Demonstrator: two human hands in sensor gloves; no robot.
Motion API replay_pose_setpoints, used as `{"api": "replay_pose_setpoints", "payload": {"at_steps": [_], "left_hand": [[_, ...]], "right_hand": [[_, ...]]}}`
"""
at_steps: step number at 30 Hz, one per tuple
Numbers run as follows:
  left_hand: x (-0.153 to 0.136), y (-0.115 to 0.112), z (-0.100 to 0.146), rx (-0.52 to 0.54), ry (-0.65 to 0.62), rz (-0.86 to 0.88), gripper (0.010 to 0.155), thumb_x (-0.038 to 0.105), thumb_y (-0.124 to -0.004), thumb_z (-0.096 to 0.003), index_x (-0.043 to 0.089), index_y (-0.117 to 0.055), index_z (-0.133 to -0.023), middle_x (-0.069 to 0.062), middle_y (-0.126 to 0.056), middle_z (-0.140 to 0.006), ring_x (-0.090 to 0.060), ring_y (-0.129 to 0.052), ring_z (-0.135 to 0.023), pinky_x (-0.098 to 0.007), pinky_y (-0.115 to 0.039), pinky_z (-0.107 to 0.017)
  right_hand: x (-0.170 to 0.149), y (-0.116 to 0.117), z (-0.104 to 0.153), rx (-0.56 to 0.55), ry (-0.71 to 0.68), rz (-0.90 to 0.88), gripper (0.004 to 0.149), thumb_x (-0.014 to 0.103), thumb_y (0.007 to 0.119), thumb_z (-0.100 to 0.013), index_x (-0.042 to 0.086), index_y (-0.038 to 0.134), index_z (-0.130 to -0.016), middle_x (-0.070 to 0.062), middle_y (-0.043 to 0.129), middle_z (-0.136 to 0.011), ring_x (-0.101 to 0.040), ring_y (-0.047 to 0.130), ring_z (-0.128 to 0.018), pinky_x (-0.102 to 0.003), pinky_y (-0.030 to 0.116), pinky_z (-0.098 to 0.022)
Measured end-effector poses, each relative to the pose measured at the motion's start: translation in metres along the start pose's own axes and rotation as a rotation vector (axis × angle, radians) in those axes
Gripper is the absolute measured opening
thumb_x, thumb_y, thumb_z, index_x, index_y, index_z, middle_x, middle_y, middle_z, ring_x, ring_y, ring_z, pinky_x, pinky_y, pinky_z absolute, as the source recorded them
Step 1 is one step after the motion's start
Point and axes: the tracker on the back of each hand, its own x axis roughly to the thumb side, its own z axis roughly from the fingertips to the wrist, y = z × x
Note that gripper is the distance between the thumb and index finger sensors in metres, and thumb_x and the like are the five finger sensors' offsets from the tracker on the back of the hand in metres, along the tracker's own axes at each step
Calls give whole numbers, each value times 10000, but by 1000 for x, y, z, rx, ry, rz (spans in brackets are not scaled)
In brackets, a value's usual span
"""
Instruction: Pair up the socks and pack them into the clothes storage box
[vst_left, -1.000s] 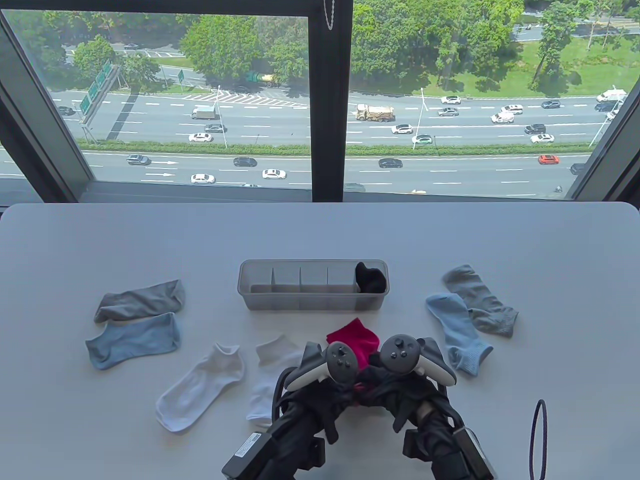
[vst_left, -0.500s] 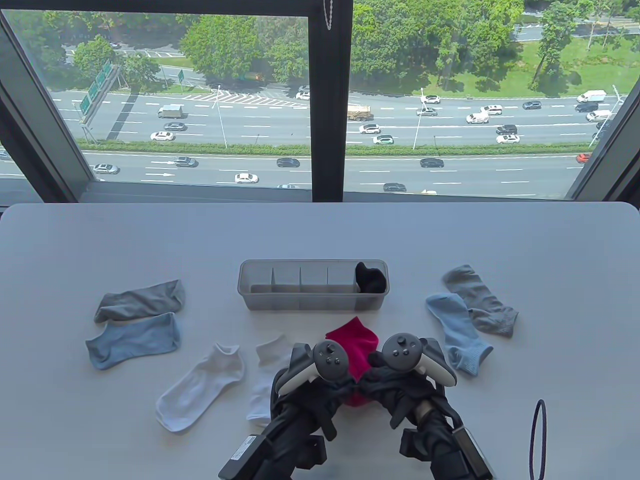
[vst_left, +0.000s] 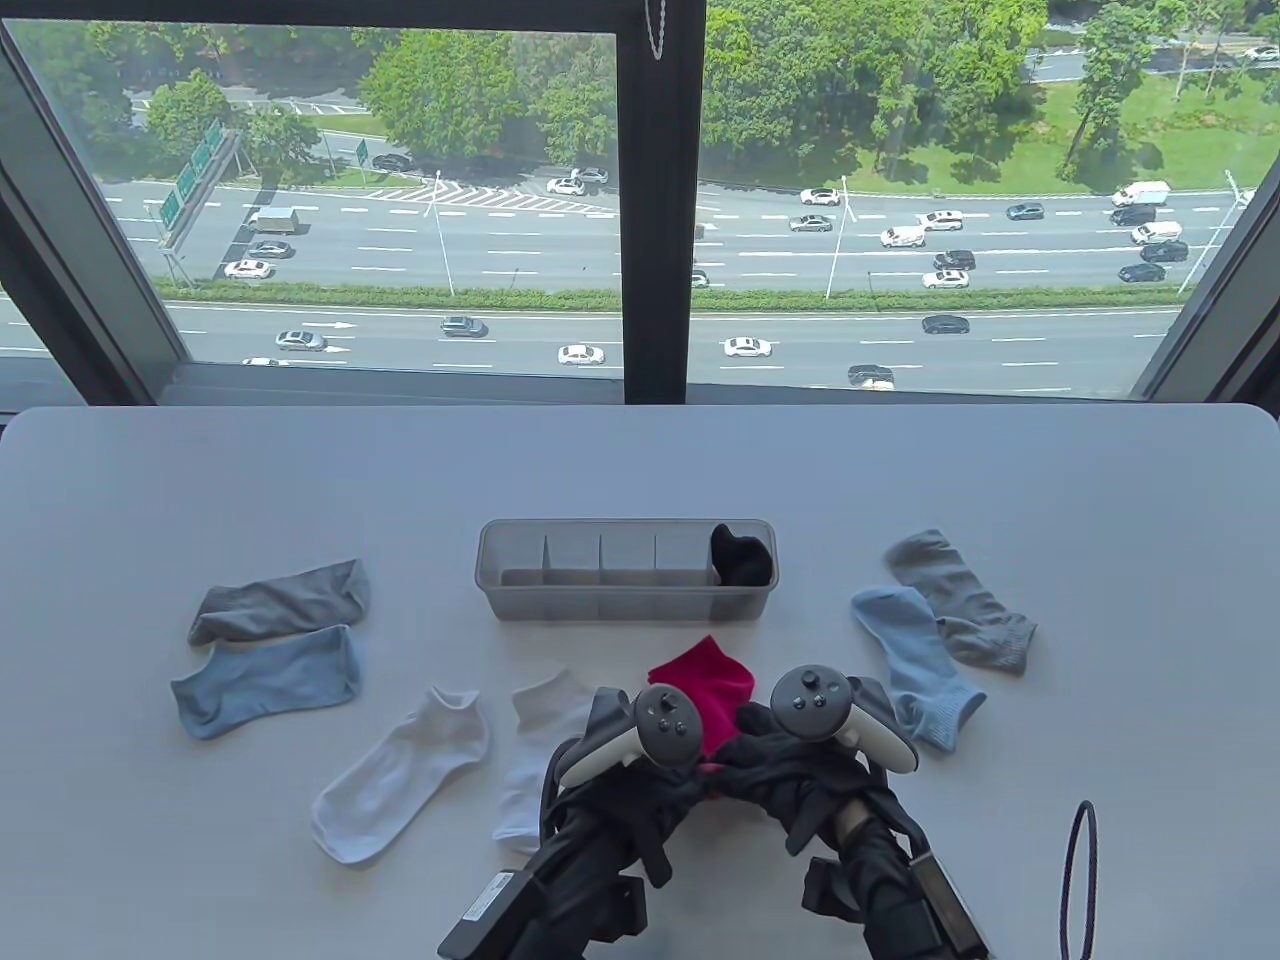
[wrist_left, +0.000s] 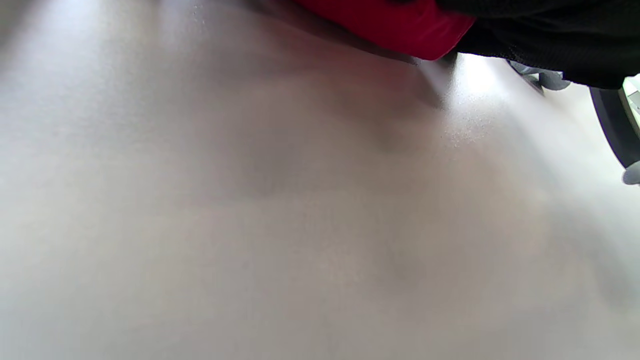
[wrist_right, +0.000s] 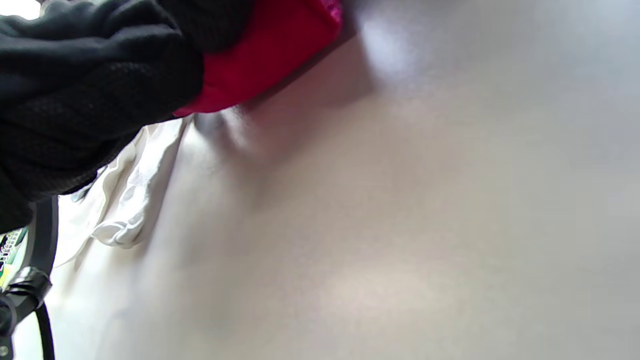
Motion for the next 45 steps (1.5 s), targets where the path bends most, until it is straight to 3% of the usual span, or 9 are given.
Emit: {"api": "replay_pose_setpoints", "payload": {"at_steps": [4,7,12,22,27,34,37,41,45], "left_hand": [[4,-1,1,63,33,-74,644,378,-646,-589,237,-202,-1034,-150,-249,-1165,-399,-148,-1119,-726,-172,-749],[7,3,5,245,8,-75,445,305,-651,-591,188,-592,-1016,-160,-577,-1104,-414,-442,-1105,-726,-306,-762],[5,1,3,131,5,-62,436,291,-530,-602,106,-519,-996,-168,-459,-1123,-411,-322,-1113,-722,-246,-758],[7,2,10,272,-28,-71,487,343,-656,-587,207,-493,-1024,-219,-530,-1123,-483,-465,-1083,-723,-303,-768],[5,8,11,273,-49,-32,435,326,-552,-598,70,-584,-947,-199,-587,-1094,-475,-529,-1062,-723,-317,-764],[2,15,17,302,-37,-5,644,383,-633,-579,221,-242,-1063,-219,-295,-1174,-502,-314,-1104,-726,-250,-766],[6,22,25,449,-125,11,462,298,-648,-590,134,-582,-1017,-173,-514,-1150,-456,-520,-1084,-714,-347,-773],[4,26,26,386,-145,38,465,304,-538,-595,62,-529,-993,-188,-480,-1136,-472,-493,-1077,-713,-336,-773],[7,25,25,312,-122,16,495,400,-612,-566,75,-505,-924,-208,-386,-1137,-489,-410,-1079,-716,-286,-766]], "right_hand": [[0,-2,1,-46,-17,-78,419,307,554,-624,61,669,-943,-301,97,-1124,-543,-55,-921,-667,45,-631],[-2,-4,2,-61,-21,-107,424,302,541,-629,20,710,-897,-301,147,-1127,-537,-40,-928,-661,51,-633],[-1,-6,4,-86,-47,-119,596,374,626,-605,87,459,-1100,-359,171,-1127,-576,1,-933,-685,90,-642],[2,-6,3,-156,-21,-90,406,311,543,-637,23,745,-839,-343,319,-1105,-558,97,-958,-681,163,-666],[1,-11,8,-123,-116,-209,615,404,603,-598,83,458,-1102,-380,197,-1122,-575,21,-941,-709,138,-657],[9,-12,9,-187,-130,-143,453,359,589,-591,40,692,-896,-317,330,-1122,-539,101,-987,-701,177,-683],[9,-13,11,-210,-146,-205,467,376,559,-599,27,708,-872,-314,352,-1117,-538,121,-991,-704,186,-682],[13,-18,16,-224,-193,-174,638,428,636,-580,117,429,-1097,-333,242,-1139,-551,78,-983,-714,173,-677],[17,-18,17,-251,-218,-183,460,371,603,-602,93,628,-967,-284,334,-1135,-521,130,-1010,-706,196,-694]]}}
